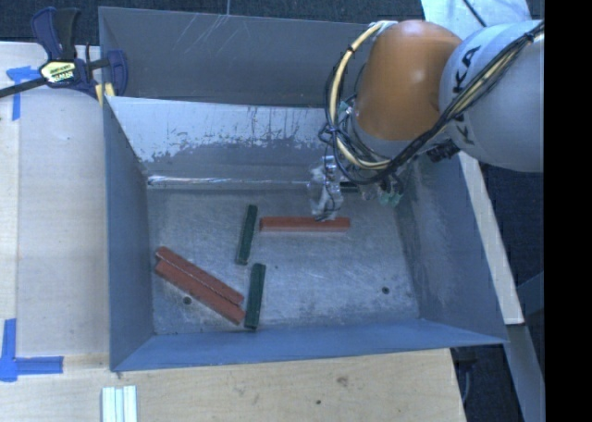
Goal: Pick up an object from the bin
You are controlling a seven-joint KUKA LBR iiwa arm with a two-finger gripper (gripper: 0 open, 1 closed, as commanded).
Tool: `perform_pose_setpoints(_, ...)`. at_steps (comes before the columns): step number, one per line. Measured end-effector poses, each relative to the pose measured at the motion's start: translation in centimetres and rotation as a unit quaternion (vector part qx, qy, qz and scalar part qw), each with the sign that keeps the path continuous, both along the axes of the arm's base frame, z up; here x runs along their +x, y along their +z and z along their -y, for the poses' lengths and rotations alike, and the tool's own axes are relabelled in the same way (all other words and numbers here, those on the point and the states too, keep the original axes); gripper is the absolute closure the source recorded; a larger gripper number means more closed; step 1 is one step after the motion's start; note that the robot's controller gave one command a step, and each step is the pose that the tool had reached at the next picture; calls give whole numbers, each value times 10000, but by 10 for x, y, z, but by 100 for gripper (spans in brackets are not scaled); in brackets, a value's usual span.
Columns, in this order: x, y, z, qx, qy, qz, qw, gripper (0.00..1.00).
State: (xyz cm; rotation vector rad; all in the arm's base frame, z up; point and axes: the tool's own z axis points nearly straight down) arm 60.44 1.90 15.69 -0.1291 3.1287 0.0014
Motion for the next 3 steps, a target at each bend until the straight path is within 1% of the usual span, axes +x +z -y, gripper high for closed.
perform_pose_setpoints(1,-1,-4,2,-7,-8,-31,10000,0)
perform_pose_setpoints(2,2,-90,-62,7,-512,-53,9987,0)
perform_pose_setpoints(3,5,-84,-58,1,-518,-4,9987,100)
